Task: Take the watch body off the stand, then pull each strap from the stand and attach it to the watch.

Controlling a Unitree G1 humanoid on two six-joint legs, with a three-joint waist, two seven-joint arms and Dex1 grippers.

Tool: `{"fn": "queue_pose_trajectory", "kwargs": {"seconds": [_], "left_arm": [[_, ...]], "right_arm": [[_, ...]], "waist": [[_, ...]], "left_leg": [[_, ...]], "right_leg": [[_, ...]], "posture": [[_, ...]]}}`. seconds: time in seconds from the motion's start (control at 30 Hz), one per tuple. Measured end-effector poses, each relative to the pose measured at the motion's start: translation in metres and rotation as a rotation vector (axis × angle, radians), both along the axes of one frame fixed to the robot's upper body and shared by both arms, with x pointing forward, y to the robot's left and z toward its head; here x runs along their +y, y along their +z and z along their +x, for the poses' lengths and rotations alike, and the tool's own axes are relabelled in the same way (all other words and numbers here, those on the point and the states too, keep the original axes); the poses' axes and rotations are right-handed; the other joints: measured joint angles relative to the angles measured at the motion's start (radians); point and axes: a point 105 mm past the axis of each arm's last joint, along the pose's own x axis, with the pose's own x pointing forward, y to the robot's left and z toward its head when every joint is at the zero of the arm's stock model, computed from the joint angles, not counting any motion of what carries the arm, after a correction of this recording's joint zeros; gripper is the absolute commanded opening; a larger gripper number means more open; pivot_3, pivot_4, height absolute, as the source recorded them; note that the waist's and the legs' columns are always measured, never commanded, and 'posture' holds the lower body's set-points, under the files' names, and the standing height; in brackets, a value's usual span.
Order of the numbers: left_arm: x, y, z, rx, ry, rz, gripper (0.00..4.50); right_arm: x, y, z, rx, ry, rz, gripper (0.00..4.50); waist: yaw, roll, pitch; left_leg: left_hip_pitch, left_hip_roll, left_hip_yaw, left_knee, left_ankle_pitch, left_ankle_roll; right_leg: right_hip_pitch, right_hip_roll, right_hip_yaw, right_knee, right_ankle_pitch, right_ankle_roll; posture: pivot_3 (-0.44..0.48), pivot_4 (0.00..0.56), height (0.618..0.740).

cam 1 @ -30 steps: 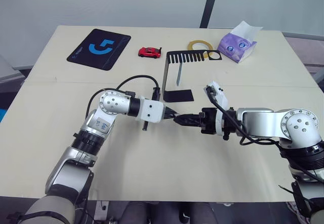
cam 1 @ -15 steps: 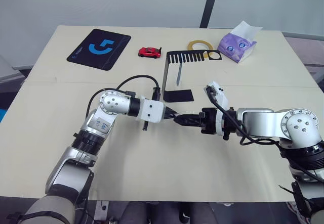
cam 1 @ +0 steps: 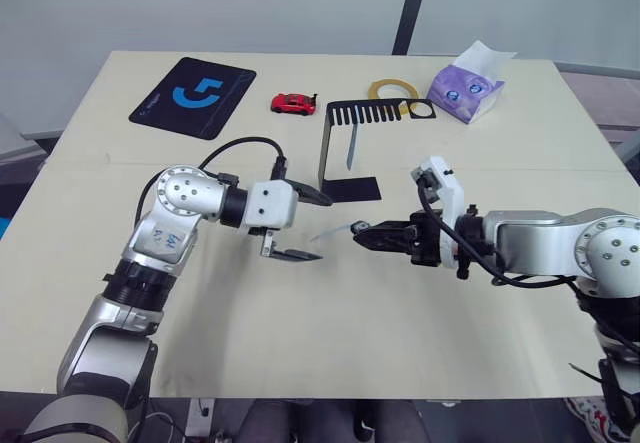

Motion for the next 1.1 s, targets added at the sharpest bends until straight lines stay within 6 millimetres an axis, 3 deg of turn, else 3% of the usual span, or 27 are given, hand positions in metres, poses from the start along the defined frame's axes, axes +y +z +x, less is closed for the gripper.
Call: {"fn": "queue_pose_trajectory", "kwargs": {"seconds": [0.17,0.4,0.9,1.1], "left_arm": [[0.002,0.025,-0.02,0.204,-0.05,-0.124,4.39],[0.0,0.034,-0.034,0.286,-0.096,-0.141,4.39],[0.0,0.024,-0.037,0.22,-0.116,-0.07,4.39],[0.028,0.007,-0.034,0.253,-0.014,0.006,4.39]], "right_arm": [[-0.003,-0.009,-0.015,-0.094,0.115,-0.075,1.89],[-0.011,-0.008,-0.025,-0.317,0.263,-0.168,1.89],[-0.024,-0.016,-0.029,-0.525,0.402,-0.326,1.89],[0.001,-0.015,-0.028,-0.568,0.481,-0.23,1.89]], "waist": [[0.003,0.0,0.0],[0.003,0.0,0.0],[0.003,0.0,0.0],[-0.008,0.0,0.0]], "left_leg": [[-0.001,-0.001,-0.001,0.001,0.0,0.0],[-0.001,-0.001,0.0,0.0,0.0,0.0],[0.0,-0.002,0.0,0.001,0.0,0.0],[0.002,0.0,0.001,0.0,0.0,-0.002]], "right_leg": [[0.0,0.0,0.0,-0.001,0.0,0.0],[0.0,0.001,0.0,-0.001,0.0,0.001],[0.0,0.002,0.001,-0.001,0.0,0.001],[0.0,0.004,0.002,0.0,0.0,0.0]], "posture": [[0.0,0.15,0.738],[0.0,0.15,0.738],[0.0,0.15,0.738],[0.0,0.15,0.738]]}}
